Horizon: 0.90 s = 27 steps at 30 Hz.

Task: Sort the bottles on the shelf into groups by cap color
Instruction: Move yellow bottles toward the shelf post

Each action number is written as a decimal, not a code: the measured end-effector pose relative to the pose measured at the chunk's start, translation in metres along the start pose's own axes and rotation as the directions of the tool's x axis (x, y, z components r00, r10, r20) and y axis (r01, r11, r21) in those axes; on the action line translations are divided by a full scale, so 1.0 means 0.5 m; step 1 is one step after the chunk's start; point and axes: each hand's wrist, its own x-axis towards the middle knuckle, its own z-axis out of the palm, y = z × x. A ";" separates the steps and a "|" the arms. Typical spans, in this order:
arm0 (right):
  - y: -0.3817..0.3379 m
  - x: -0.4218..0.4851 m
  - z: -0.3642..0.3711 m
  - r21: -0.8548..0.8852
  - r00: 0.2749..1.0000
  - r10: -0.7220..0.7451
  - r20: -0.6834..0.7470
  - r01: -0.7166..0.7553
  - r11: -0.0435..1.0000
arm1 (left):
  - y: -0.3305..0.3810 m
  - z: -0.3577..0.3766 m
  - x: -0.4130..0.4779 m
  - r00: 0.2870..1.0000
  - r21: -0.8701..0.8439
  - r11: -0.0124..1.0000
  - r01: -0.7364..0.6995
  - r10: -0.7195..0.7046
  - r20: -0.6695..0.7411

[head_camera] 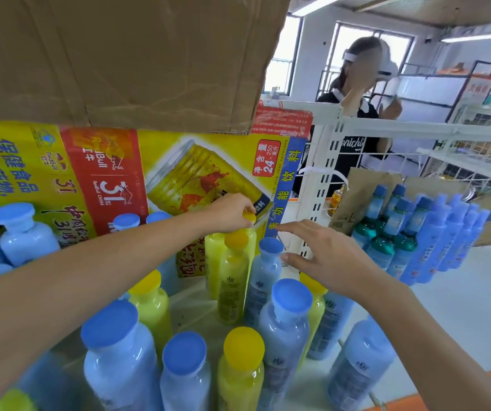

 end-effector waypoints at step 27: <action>0.076 -0.085 -0.045 0.076 0.976 0.215 -0.035 -0.212 0.974 | 0.069 -0.020 -0.074 0.905 -0.010 0.926 -0.376 0.370 0.210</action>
